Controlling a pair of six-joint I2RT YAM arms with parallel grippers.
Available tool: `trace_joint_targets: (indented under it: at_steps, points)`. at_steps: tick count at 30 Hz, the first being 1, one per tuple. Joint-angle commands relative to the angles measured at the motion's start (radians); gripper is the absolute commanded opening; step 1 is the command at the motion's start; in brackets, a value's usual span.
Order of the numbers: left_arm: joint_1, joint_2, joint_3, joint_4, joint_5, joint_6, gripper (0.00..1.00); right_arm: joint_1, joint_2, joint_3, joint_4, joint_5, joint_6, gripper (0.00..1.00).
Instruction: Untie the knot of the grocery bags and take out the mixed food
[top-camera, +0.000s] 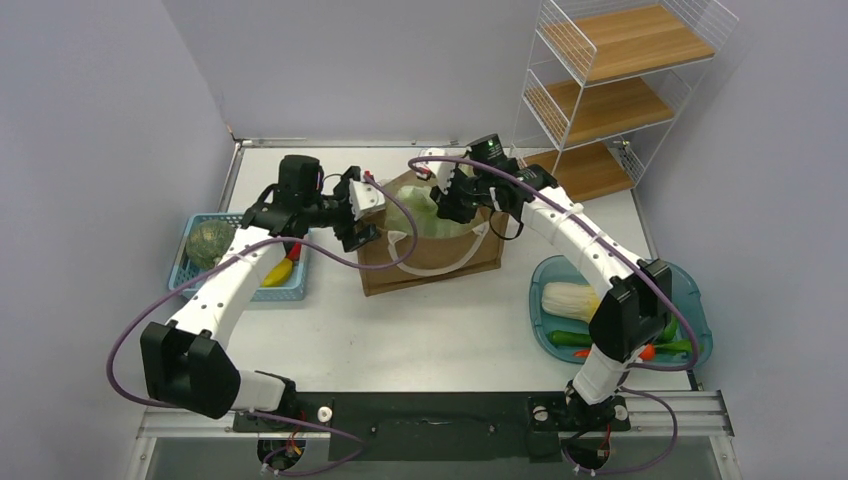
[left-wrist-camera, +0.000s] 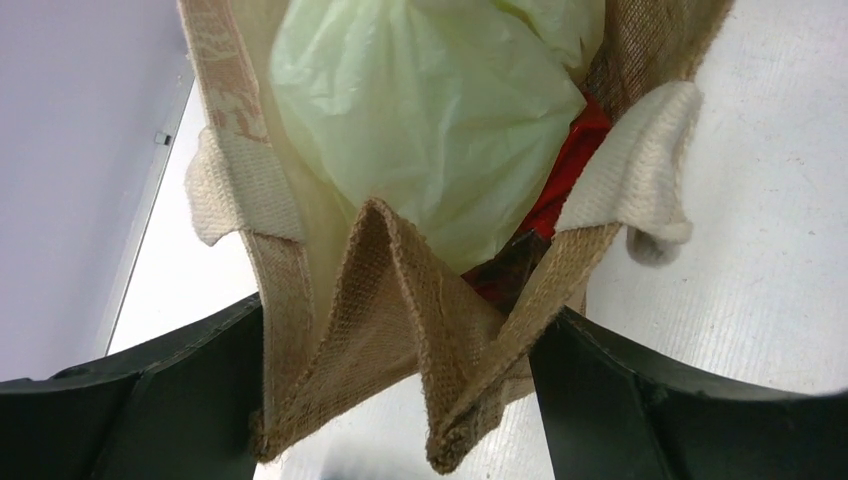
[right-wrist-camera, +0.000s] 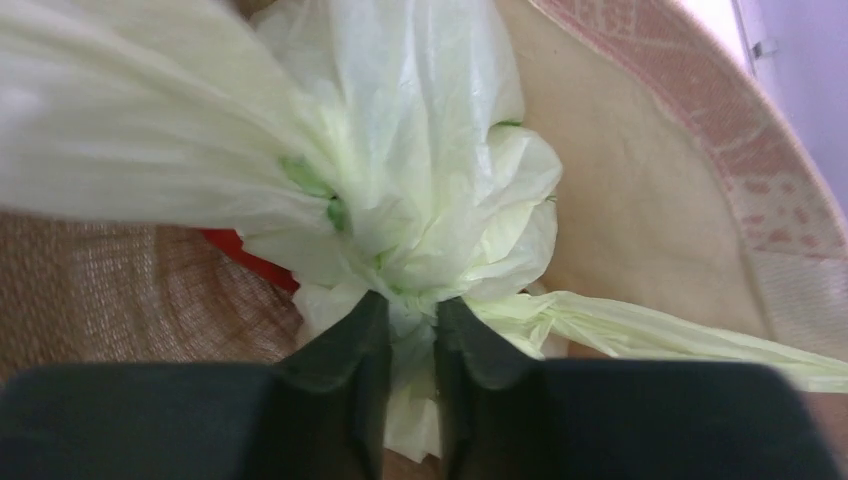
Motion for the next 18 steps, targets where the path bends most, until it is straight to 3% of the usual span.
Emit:
trace_joint_targets:
  at_steps: [1,5,7,9,10,11,12,14,16,18]
  points:
    - [-0.035,0.027,0.036,0.060,-0.017,-0.029,0.81,0.002,-0.013,0.064,0.043,0.001,0.036,0.01]
    - [-0.064,0.071,0.050,0.112,-0.050,-0.077,0.81,-0.002,-0.097,0.086,0.124,0.009,0.177,0.00]
    - [-0.075,0.108,0.064,0.136,-0.075,-0.105,0.74,-0.008,-0.153,0.087,0.187,0.025,0.254,0.00]
    - [-0.077,0.133,0.082,0.161,-0.097,-0.142,0.58,-0.021,-0.201,0.095,0.244,0.054,0.321,0.00]
    - [-0.076,0.139,0.087,0.170,-0.114,-0.156,0.44,-0.027,-0.214,0.108,0.262,0.082,0.352,0.00]
    - [-0.072,0.151,0.094,0.197,-0.122,-0.184,0.37,-0.041,-0.238,0.117,0.266,0.096,0.366,0.00]
    - [-0.068,0.156,0.097,0.211,-0.132,-0.198,0.24,-0.050,-0.247,0.136,0.271,0.123,0.393,0.00]
    - [-0.047,0.165,0.095,0.270,-0.152,-0.249,0.09,-0.085,-0.275,0.164,0.279,0.152,0.435,0.00]
    - [-0.029,0.175,0.096,0.345,-0.180,-0.310,0.00,-0.128,-0.309,0.189,0.296,0.168,0.492,0.00]
    - [-0.008,0.191,0.109,0.398,-0.192,-0.361,0.00,-0.182,-0.332,0.214,0.311,0.188,0.532,0.00]
